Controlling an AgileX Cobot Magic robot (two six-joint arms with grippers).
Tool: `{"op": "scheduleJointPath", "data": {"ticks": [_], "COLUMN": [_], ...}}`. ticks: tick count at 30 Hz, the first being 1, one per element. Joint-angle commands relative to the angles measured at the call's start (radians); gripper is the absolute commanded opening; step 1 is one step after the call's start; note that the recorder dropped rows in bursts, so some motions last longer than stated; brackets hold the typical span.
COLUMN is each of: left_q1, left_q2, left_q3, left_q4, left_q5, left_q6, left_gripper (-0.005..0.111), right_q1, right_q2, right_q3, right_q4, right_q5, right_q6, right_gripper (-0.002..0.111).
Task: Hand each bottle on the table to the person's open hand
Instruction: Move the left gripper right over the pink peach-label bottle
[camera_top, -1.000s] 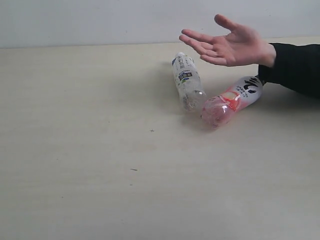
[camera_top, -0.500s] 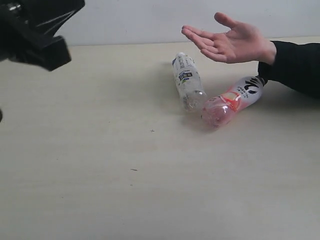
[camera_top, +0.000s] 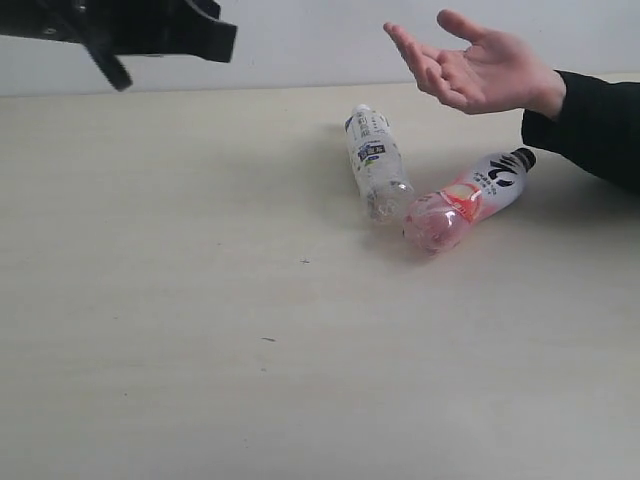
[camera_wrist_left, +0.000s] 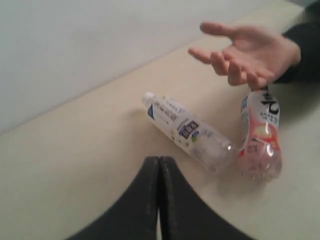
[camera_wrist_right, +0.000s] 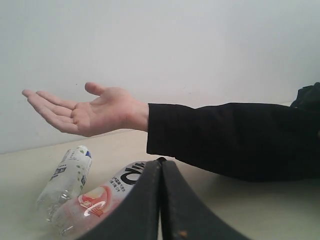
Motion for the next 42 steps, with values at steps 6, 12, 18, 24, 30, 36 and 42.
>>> {"op": "scheduleJointPath", "data": {"ticks": [6,12,18,24,30,36,42], "left_q1": [0.002,0.002,0.002,-0.009,-0.039,-0.049,-0.106], "left_q2": [0.257,0.326,0.349,0.358,0.404,0.415,0.422], "left_q3": [-0.163,-0.169,-0.169,-0.169,-0.198,-0.2,-0.2], "left_q4": [-0.011,-0.011,-0.009,-0.055,-0.062,-0.062,-0.062], "left_q5": [0.171,0.171,0.135,0.117,0.059,0.052,0.035], "left_q6": [-0.133,-0.268,-0.347,-0.424,-0.424,-0.381,-0.014], "left_gripper": [0.029,0.064,0.07,0.072,0.078,0.078,0.078], "right_q1": [0.001,0.001,0.001,0.001,0.001,0.001,0.001], "right_q2": [-0.006,-0.006,-0.006,-0.006,-0.006,-0.006,-0.006], "right_q3": [0.006,0.006,0.006,0.006,0.006,0.006,0.006], "right_q4": [-0.001,-0.001,-0.001,-0.001,-0.001,-0.001,-0.001], "right_q5": [-0.011,-0.011,-0.011,-0.011,-0.011,-0.011,-0.011], "right_q6": [-0.002,-0.002,-0.002,-0.002,-0.002,-0.002,-0.002], "right_gripper": [0.0,0.0,0.0,0.0,0.0,0.0,0.0]}}
